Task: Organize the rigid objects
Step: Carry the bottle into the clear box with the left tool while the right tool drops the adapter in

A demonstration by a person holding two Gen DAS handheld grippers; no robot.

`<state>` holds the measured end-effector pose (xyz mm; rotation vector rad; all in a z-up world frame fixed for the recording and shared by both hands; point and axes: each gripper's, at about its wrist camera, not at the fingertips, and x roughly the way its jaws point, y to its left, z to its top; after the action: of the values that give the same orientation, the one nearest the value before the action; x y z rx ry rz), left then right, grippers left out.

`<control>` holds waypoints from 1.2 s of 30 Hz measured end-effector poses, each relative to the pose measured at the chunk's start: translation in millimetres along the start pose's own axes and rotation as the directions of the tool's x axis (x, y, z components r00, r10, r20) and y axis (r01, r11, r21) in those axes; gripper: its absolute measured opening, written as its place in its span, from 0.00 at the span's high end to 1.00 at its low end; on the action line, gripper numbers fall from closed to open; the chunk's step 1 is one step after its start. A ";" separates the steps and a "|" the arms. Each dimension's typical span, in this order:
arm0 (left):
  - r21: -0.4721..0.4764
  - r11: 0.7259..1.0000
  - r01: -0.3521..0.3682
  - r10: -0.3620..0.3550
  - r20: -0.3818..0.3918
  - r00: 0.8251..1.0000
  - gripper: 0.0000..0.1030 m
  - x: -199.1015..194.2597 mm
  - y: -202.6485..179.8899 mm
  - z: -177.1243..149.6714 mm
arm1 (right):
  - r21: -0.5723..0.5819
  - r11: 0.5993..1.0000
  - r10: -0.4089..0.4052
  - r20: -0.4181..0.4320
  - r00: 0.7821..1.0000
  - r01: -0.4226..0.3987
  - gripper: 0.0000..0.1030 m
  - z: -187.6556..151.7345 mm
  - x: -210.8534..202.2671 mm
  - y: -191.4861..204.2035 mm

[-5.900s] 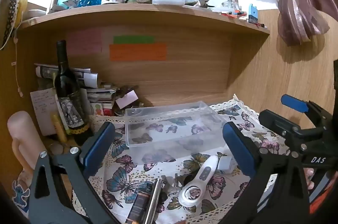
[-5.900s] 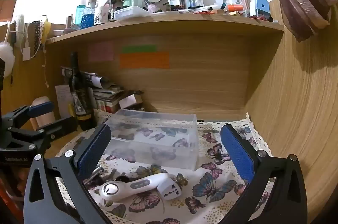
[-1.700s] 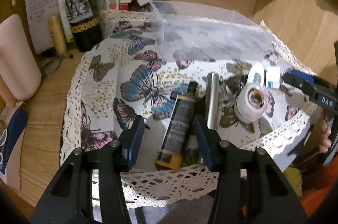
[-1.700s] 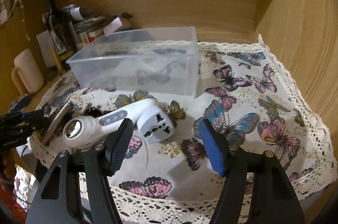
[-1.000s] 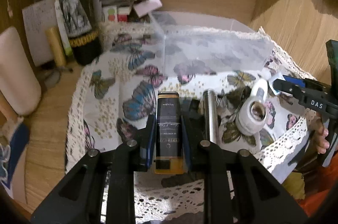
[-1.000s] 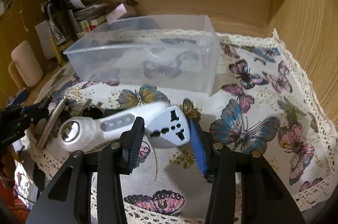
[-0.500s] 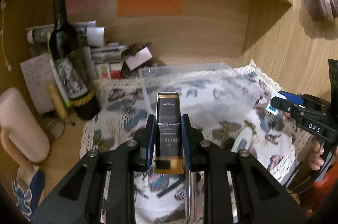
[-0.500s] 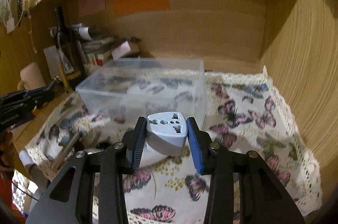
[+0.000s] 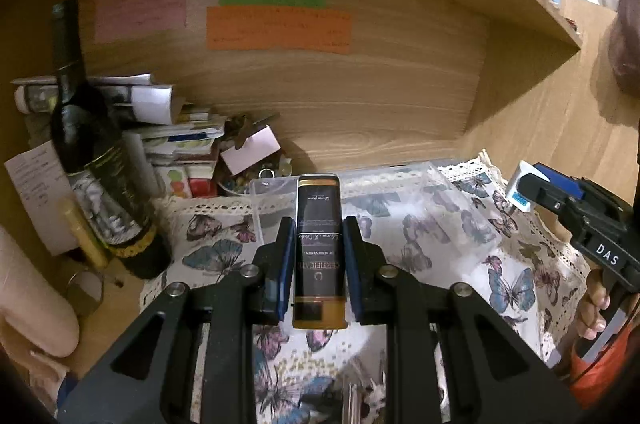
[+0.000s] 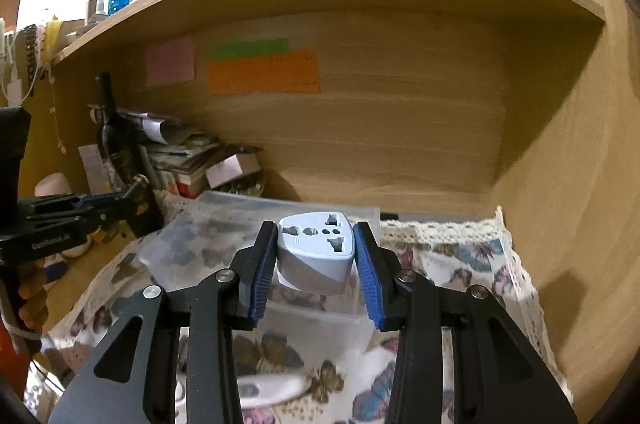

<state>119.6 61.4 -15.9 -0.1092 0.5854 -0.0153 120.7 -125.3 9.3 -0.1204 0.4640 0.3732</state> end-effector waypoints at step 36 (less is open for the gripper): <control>0.072 0.997 0.007 0.011 -0.252 0.968 0.63 106.8 -14.9 -6.2 | -0.039 0.999 -0.004 -0.307 0.952 -0.008 0.58 -21.0 122.6 1.5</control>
<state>205.5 41.1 -78.2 -0.0356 0.8392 -0.0490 212.9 -88.4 -65.5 -0.2181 0.7647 0.3673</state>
